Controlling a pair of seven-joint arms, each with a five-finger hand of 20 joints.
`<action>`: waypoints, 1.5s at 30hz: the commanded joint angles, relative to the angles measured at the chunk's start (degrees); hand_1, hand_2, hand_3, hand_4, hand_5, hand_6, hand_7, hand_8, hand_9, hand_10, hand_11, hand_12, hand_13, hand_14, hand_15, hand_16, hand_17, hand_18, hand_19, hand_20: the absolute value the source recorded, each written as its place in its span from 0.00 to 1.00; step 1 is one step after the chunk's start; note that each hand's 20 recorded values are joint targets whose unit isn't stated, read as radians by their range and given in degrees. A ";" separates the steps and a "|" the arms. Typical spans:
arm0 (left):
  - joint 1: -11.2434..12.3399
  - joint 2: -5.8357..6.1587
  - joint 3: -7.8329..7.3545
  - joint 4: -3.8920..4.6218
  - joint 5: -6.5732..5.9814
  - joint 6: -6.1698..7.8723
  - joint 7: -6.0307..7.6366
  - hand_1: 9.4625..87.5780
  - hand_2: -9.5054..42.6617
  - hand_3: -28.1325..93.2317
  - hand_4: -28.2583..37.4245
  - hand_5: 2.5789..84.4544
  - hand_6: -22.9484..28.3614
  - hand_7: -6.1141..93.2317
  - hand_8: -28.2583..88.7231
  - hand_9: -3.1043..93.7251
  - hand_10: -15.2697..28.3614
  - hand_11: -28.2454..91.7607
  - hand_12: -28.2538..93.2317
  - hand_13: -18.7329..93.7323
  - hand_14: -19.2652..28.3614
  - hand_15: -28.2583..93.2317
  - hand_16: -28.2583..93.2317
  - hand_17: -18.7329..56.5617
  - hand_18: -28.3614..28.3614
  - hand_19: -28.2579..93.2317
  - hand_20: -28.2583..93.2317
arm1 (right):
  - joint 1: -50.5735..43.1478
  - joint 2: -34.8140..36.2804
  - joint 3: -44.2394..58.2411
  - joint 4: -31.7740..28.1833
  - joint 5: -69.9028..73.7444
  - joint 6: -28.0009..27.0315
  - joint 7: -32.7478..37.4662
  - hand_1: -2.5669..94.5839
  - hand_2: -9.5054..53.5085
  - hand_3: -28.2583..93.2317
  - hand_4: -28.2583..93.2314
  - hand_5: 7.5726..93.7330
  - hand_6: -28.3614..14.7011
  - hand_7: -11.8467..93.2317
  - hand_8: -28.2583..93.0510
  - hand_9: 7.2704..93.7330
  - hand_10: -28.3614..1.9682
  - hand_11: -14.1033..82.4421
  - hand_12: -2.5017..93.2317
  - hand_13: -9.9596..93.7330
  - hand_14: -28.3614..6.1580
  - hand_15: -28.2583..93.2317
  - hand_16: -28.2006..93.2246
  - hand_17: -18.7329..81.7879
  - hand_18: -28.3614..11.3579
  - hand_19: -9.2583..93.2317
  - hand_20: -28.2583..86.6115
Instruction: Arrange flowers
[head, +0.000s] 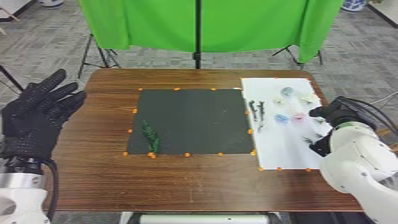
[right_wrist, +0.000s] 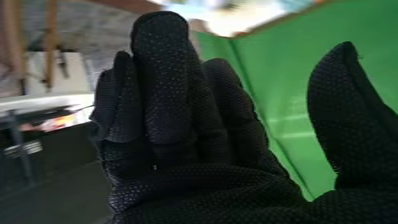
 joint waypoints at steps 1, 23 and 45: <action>1.06 -0.10 0.21 0.12 -0.14 0.29 0.27 0.14 0.34 0.87 0.00 0.43 0.65 0.17 0.17 0.37 0.79 0.43 0.31 0.38 0.95 0.61 0.16 0.15 0.91 0.73 0.27 | -7.03 0.46 3.41 0.67 -2.34 -2.87 2.74 0.32 0.14 0.82 0.06 0.52 0.42 0.21 0.15 0.64 0.16 0.35 0.17 0.73 0.28 0.76 0.31 0.60 0.12 1.00 0.32; 0.49 -0.05 0.29 0.31 -0.11 -0.06 -0.02 0.14 0.34 0.87 0.00 0.43 0.65 0.17 0.17 0.37 0.79 0.43 0.31 0.38 0.95 0.61 0.16 0.15 0.90 0.72 0.27 | -12.39 -0.75 5.70 -0.11 0.19 -11.65 3.86 0.39 0.03 0.82 0.06 0.53 0.40 0.19 0.16 0.61 0.13 0.30 0.16 0.71 0.29 0.77 0.30 0.60 0.12 1.00 0.33; 0.36 -0.66 -0.01 0.16 -0.01 0.19 -0.99 0.14 0.34 0.87 0.00 0.43 0.65 0.17 0.17 0.37 0.79 0.44 0.31 0.38 0.95 0.61 0.16 0.15 0.90 0.72 0.27 | -9.91 1.26 -4.87 4.47 -9.78 1.20 3.22 0.61 0.00 0.79 0.00 0.88 0.60 0.30 0.27 0.97 0.57 0.41 0.26 0.92 0.62 0.70 0.36 0.71 0.27 1.00 0.55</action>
